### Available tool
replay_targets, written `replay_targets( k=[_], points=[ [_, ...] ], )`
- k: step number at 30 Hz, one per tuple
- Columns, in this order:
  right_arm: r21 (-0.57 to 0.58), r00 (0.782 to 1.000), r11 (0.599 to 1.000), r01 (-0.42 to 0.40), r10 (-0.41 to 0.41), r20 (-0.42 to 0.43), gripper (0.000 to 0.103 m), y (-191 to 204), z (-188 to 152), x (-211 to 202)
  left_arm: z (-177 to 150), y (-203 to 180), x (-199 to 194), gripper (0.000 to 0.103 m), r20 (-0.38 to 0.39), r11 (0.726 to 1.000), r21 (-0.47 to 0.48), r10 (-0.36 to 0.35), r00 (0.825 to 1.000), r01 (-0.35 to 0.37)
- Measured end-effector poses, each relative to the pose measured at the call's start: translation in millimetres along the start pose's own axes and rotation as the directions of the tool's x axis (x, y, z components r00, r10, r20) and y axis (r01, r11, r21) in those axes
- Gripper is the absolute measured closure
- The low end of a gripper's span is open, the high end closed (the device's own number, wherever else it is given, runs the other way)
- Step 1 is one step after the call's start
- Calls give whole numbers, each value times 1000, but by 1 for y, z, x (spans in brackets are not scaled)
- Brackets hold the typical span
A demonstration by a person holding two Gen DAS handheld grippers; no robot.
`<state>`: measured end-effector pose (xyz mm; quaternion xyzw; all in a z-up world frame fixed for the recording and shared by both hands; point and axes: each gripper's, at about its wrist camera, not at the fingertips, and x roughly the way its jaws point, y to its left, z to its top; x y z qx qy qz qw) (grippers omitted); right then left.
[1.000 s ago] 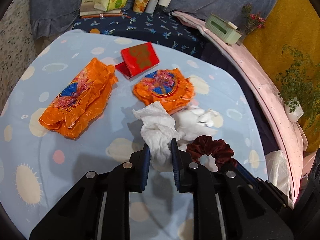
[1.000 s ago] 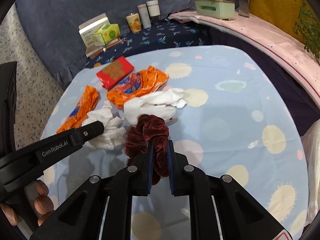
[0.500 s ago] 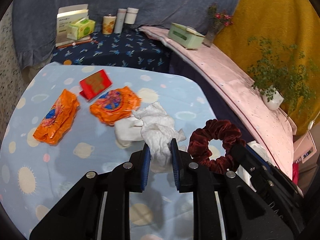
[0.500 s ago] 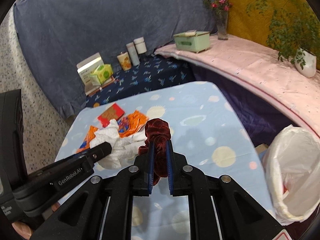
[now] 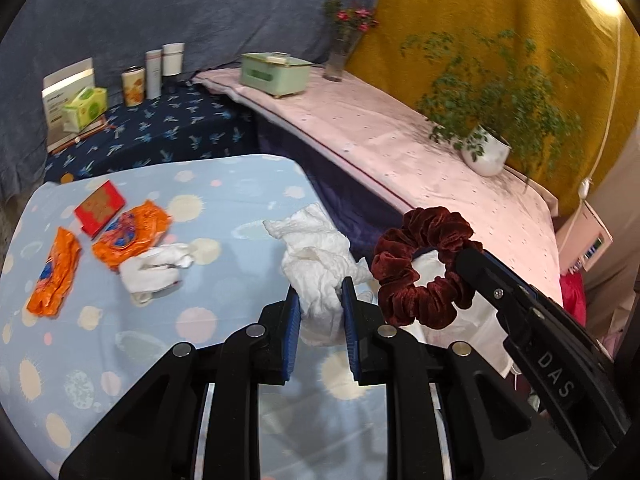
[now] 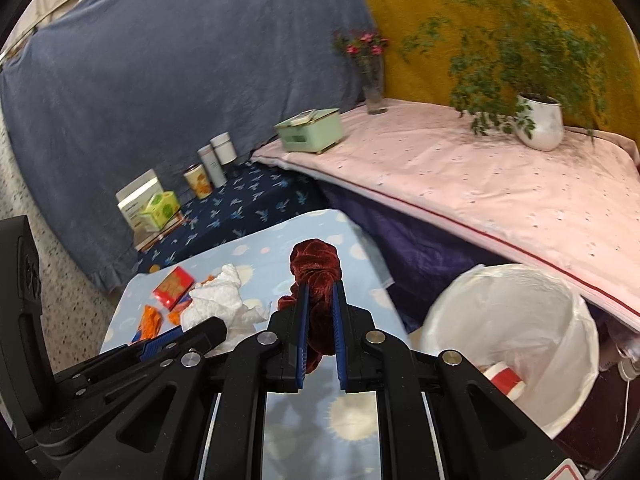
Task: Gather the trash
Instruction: 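Carry the tissue with the left tool while the right tool carries the scrunchie, opening both over the bin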
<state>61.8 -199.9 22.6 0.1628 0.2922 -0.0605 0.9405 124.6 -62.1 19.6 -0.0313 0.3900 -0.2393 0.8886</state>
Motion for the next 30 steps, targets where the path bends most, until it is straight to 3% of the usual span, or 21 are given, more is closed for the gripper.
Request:
replay_targets(
  k=[17, 30],
  points=[
    [155, 990, 979, 129, -136, 37, 92, -111, -1, -36, -5, -104, 27, 84, -54, 983, 145, -108, 993, 114],
    [223, 980, 957, 186, -197, 24, 92, -156, -9, -46, -14, -151, 51, 84, -119, 963, 204, -152, 981, 174]
  ],
)
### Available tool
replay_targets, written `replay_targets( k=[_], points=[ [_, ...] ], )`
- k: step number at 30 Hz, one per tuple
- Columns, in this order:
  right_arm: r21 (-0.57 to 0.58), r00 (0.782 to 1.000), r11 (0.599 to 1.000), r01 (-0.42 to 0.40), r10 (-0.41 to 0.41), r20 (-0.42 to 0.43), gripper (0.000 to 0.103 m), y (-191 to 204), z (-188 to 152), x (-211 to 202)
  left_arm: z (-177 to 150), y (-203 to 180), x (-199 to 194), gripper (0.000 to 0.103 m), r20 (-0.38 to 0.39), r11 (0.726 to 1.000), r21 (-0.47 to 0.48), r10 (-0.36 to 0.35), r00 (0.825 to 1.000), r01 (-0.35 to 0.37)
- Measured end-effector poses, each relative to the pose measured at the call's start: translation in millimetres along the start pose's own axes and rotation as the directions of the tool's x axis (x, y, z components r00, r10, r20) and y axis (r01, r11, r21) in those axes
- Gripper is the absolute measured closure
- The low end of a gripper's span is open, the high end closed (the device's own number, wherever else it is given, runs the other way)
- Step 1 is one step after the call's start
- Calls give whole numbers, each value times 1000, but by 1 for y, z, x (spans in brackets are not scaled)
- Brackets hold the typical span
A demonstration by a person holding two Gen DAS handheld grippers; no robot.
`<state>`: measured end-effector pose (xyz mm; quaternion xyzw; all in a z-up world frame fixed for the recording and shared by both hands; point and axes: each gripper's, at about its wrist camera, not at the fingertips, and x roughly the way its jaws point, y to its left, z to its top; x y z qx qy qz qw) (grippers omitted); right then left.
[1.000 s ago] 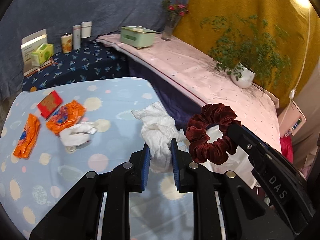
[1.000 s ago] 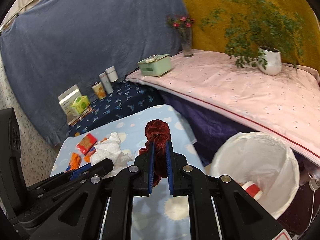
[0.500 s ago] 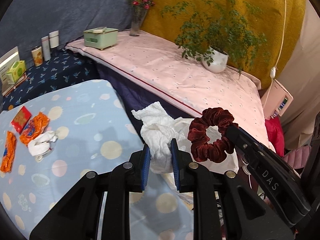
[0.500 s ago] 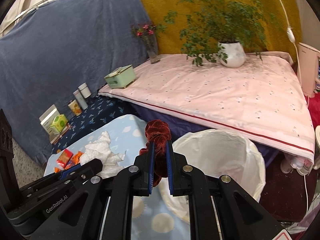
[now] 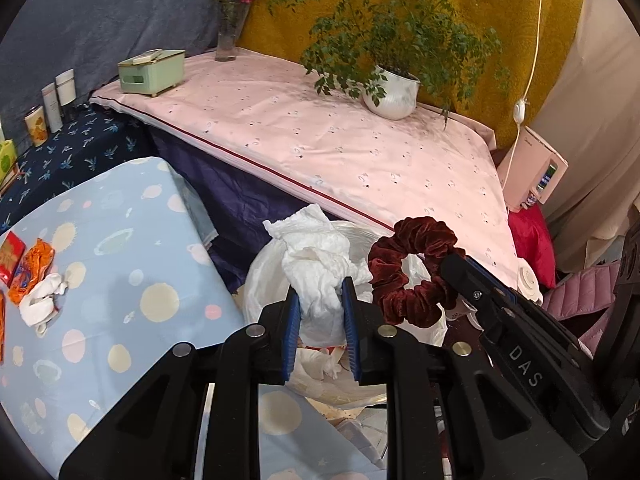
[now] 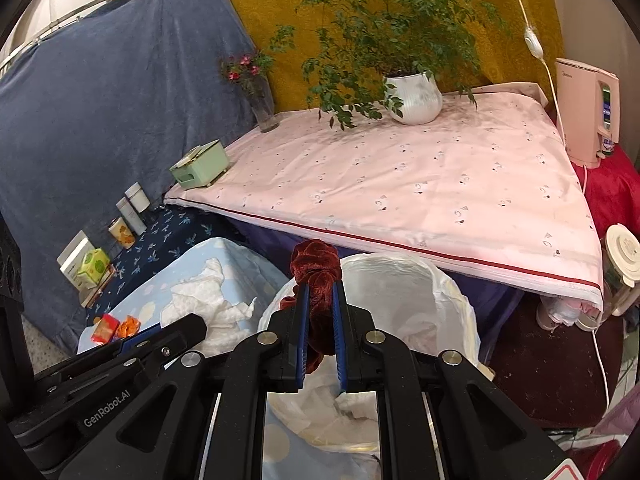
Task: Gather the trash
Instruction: 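Carry the tissue with the left tool while the right tool carries the scrunchie, opening both over the bin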
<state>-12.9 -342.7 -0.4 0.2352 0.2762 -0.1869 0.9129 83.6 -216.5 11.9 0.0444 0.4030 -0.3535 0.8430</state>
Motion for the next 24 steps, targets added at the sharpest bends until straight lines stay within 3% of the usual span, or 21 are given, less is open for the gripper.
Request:
replay_targets(
  k=[5, 7, 10, 24],
  points=[
    [7, 1000, 1000, 17, -17, 1, 89, -8, 1, 1, -1, -8, 7, 79, -13, 1000, 9, -4, 1000, 5],
    [12, 1000, 1000, 26, -27, 6, 86, -10, 1, 1, 0, -9, 7, 58, -7, 1000, 8, 1, 1000, -1],
    [28, 999, 999, 34, -34, 16, 71, -12, 1, -1, 1, -5, 4, 49, 12, 1000, -9, 21, 1000, -21],
    [-7, 999, 999, 32, -32, 8, 66, 6, -4, 3, -5, 27, -5, 48, 20, 996, -69, 59, 998, -57]
  ],
)
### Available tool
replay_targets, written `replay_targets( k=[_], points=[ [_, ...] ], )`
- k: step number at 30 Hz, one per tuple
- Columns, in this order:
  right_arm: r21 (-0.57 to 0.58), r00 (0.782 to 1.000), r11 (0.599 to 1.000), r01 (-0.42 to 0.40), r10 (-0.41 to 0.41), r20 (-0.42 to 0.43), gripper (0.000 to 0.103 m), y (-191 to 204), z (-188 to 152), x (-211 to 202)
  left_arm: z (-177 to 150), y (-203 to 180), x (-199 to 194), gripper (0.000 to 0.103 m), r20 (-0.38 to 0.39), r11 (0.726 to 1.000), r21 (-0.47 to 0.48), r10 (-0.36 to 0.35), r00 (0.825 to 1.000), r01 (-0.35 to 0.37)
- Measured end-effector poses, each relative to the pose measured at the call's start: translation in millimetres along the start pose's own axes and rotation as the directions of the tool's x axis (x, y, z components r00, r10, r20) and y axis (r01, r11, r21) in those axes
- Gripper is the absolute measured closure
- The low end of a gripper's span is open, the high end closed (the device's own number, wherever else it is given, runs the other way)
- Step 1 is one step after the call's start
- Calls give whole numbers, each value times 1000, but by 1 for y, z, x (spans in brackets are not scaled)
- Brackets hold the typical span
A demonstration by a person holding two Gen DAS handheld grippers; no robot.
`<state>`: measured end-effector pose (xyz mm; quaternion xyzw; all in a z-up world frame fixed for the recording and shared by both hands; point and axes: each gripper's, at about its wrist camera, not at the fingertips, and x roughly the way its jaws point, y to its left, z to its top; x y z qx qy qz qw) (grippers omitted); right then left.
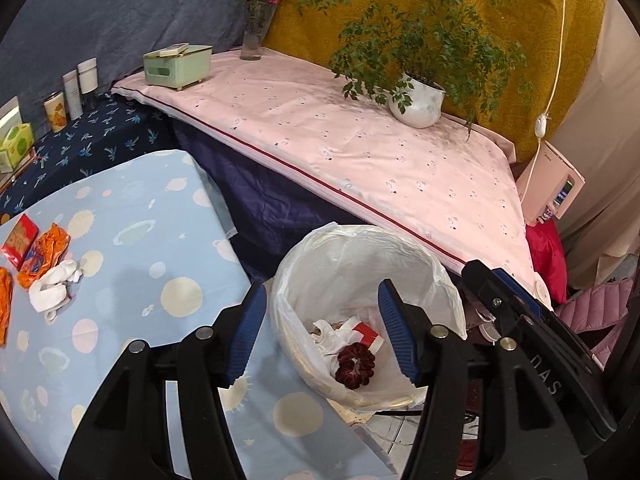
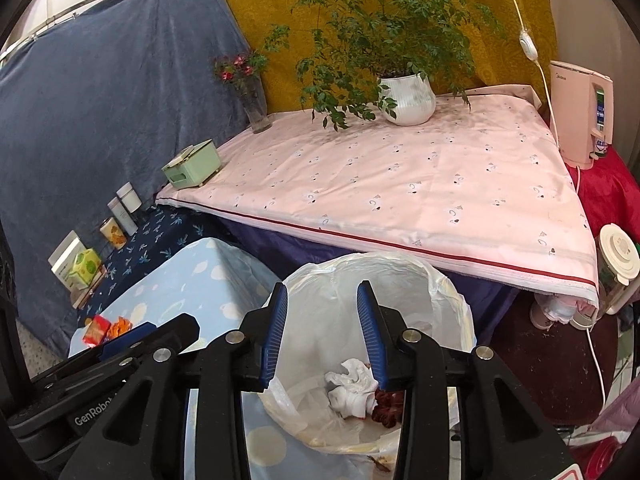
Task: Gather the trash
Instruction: 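Carry the tissue with the left tool while the right tool carries the scrunchie, opening both over the bin, then move both open tools back over the orange bags on the table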
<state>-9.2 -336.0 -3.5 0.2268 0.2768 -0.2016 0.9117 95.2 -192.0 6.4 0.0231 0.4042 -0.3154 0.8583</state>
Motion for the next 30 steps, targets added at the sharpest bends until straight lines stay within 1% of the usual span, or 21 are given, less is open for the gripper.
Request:
replay_targets(
  k=[9, 18, 24, 30],
  points=[
    [-43, 1000, 999, -16, 15, -18, 65, 24, -5, 5, -5, 35, -5, 48, 2, 997, -66, 31, 1000, -31],
    [-100, 998, 994, -47, 43, -41, 65, 60, -13, 13, -11, 81, -17, 48, 14, 987, -144, 74, 997, -71],
    [-144, 996, 986, -77, 69, -65, 65, 91, -22, 19, -20, 119, -26, 48, 15, 973, -205, 111, 994, -106],
    [-205, 989, 971, -125, 106, -103, 65, 131, -36, 26, -35, 168, -36, 48, 6, 946, -278, 173, 985, -165]
  ],
)
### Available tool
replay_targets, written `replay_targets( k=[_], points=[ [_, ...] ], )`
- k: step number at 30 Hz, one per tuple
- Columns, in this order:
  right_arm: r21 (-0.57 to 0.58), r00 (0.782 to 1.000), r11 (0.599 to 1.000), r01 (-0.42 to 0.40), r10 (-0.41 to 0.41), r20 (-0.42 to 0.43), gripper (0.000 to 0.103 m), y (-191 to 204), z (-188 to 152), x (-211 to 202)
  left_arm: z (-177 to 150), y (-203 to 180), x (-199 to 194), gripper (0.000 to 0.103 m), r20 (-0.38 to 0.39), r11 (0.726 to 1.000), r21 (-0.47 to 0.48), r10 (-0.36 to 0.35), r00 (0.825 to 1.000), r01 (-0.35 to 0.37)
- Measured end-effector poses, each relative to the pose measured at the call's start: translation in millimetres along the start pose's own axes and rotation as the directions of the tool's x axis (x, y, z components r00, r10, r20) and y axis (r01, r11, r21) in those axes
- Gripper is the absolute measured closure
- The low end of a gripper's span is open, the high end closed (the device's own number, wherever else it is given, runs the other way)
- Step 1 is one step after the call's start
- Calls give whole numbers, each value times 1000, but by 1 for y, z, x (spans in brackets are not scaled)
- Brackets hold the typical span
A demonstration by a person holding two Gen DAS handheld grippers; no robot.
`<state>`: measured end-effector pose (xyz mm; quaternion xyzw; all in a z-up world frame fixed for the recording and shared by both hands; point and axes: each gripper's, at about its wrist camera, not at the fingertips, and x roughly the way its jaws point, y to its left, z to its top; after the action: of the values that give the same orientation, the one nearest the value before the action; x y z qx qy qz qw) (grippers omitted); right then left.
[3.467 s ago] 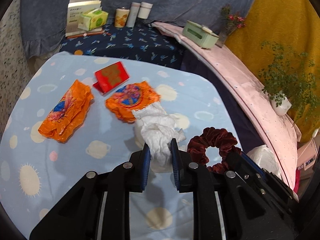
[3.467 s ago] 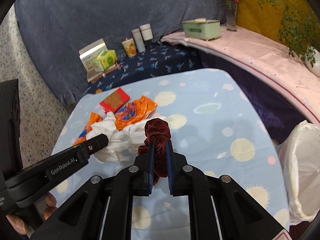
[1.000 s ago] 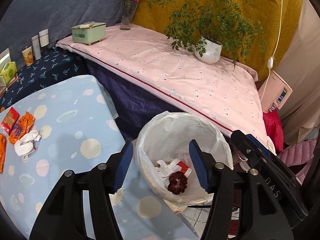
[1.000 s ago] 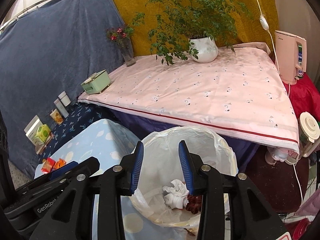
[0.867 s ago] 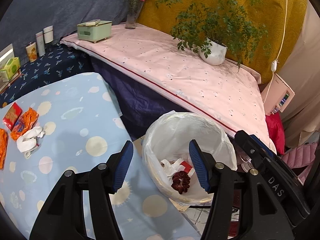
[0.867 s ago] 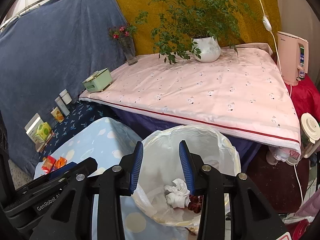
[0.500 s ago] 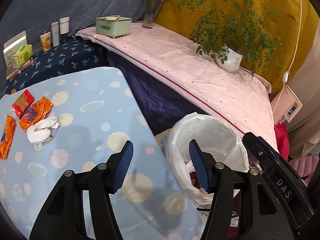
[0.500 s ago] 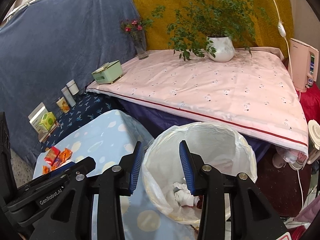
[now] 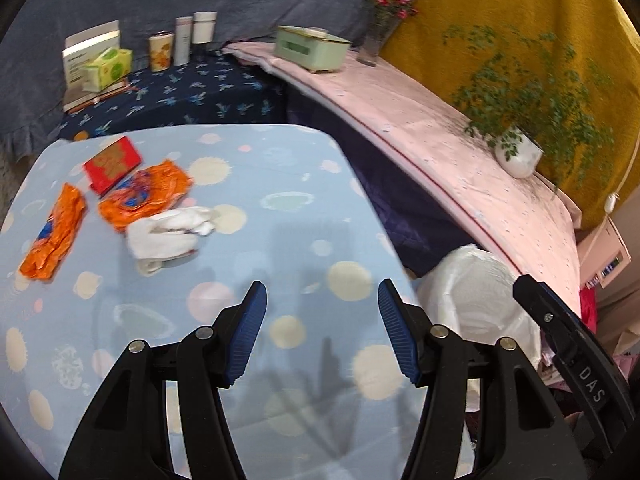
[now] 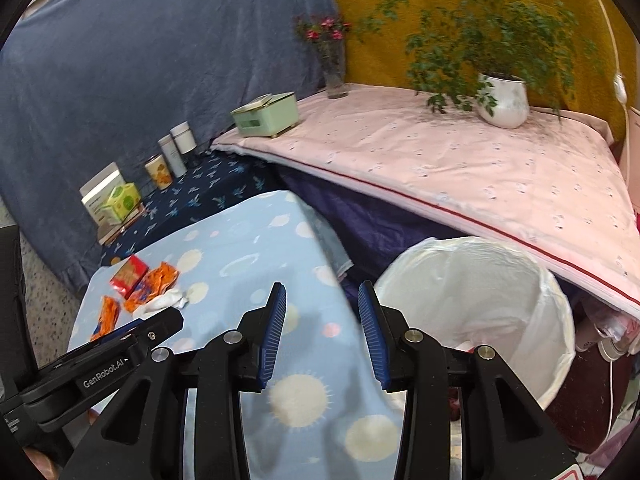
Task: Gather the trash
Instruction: 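Move both open tools back over the orange bags on the table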
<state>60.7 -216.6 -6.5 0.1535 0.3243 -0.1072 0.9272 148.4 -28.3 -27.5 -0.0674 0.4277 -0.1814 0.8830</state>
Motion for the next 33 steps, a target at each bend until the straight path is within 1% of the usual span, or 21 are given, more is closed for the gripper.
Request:
replay_targets(
  k=[6, 8, 9, 10, 11, 14, 17, 23, 24, 25, 29, 33],
  points=[
    [-72, 998, 996, -50, 47, -40, 65, 49, -8, 17, 0, 63, -3, 48, -5, 994, -88, 69, 998, -69],
    [-98, 997, 993, -66, 61, -50, 65, 67, -10, 22, 0, 83, -6, 42, 1, 989, -111, 99, 995, -98],
    [-112, 996, 991, -75, 69, -55, 62, 76, -12, 24, 0, 93, -7, 37, 5, 986, -122, 117, 993, -115],
    [-125, 995, 989, -82, 75, -59, 58, 84, -13, 26, 0, 105, -9, 36, 12, 982, -133, 137, 990, -135],
    [-138, 995, 987, -88, 81, -61, 56, 92, -15, 28, 0, 117, -11, 36, 13, 978, -143, 155, 988, -152],
    [-180, 992, 977, -114, 100, -82, 56, 118, -22, 38, -1, 151, -12, 36, 5, 966, -167, 203, 979, -199],
    [-213, 986, 967, -140, 118, -114, 56, 142, -30, 51, -2, 182, -14, 36, 0, 951, -177, 256, 967, -252],
    [-260, 975, 947, -187, 147, -165, 48, 186, -43, 79, -3, 235, -12, 34, -29, 936, -180, 303, 952, -304],
    [-265, 974, 945, -192, 149, -173, 47, 192, -44, 84, -4, 242, -10, 30, -37, 934, -177, 309, 950, -311],
    [-270, 972, 943, -197, 151, -181, 45, 199, -46, 90, -4, 249, -8, 24, -47, 931, -177, 317, 947, -320],
    [-293, 967, 933, -207, 150, -206, 44, 224, -51, 113, -2, 275, 0, 23, -69, 923, -186, 330, 941, -338],
    [-332, 962, 918, -215, 140, -235, 43, 250, -58, 136, 2, 292, 11, 23, -85, 921, -200, 323, 942, -334]
  ],
)
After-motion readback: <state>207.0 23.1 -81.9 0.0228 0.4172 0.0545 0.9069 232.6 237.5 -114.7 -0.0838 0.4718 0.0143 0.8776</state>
